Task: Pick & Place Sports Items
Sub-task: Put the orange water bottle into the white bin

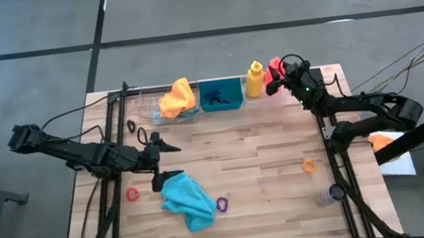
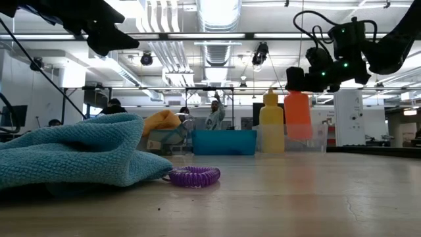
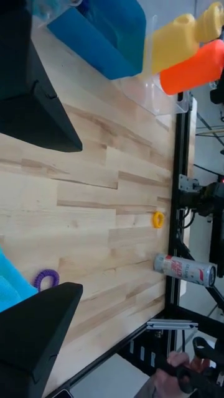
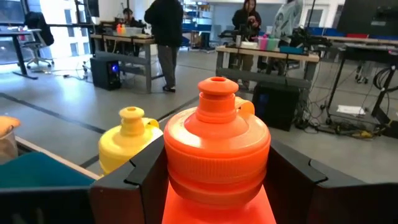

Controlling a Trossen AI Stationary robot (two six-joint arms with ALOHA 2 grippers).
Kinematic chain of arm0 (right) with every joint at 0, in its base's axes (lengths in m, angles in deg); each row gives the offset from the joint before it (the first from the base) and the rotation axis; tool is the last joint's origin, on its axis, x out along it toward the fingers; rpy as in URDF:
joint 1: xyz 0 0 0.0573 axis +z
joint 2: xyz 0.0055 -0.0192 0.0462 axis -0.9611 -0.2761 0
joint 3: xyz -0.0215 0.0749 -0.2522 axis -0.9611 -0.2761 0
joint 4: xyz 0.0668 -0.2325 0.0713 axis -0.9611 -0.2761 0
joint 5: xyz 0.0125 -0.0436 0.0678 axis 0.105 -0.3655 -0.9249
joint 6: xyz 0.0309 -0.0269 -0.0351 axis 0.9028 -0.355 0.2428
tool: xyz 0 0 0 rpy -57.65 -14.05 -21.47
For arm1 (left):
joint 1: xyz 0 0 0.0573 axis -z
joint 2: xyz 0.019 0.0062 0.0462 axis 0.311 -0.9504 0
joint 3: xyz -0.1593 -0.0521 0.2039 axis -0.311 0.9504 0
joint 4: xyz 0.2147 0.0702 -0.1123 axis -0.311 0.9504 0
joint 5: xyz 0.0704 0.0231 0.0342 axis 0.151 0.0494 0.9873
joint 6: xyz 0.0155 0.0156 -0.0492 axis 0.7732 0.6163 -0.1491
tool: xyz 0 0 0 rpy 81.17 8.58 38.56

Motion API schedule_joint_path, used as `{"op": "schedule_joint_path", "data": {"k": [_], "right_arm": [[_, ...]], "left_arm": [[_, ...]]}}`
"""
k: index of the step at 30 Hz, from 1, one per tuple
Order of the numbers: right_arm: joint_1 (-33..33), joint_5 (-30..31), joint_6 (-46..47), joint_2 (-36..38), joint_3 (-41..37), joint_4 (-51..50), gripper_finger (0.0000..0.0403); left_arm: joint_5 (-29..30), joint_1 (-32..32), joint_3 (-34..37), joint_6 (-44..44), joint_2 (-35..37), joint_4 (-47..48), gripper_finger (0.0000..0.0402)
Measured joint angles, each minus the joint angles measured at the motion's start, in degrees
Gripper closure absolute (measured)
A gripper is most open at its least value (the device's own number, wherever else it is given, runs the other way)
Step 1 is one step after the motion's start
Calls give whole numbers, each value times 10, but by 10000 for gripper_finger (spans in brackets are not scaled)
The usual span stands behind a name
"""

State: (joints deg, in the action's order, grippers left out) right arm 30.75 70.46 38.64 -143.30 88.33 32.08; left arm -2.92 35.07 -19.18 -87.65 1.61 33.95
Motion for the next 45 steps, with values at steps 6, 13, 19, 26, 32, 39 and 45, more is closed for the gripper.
{"op": "schedule_joint_path", "data": {"k": [6, 13, 19, 26, 32, 39, 45], "right_arm": [[-6, 0, -5, -10, -20, 11, 200], [-12, -24, -4, -24, -49, 89, 200], [-12, -26, -9, -35, -49, 89, 200], [-13, -26, -13, -76, -49, 111, 199], [-13, -26, -12, -117, -49, 147, 99], [-13, -26, -19, -121, -48, 150, 14], [-12, -26, -22, -82, -48, 144, 12]], "left_arm": [[-4, 0, 0, -13, 0, 8, 35], [-4, 0, 0, -10, 0, 8, 35], [-4, 0, 0, -8, 0, 8, 35], [-4, 0, 0, -9, 0, 8, 35], [-4, 0, 0, -9, 0, 7, 35], [-4, 0, 0, -13, 0, 7, 35], [-4, 0, 0, -13, 0, 7, 35]]}}
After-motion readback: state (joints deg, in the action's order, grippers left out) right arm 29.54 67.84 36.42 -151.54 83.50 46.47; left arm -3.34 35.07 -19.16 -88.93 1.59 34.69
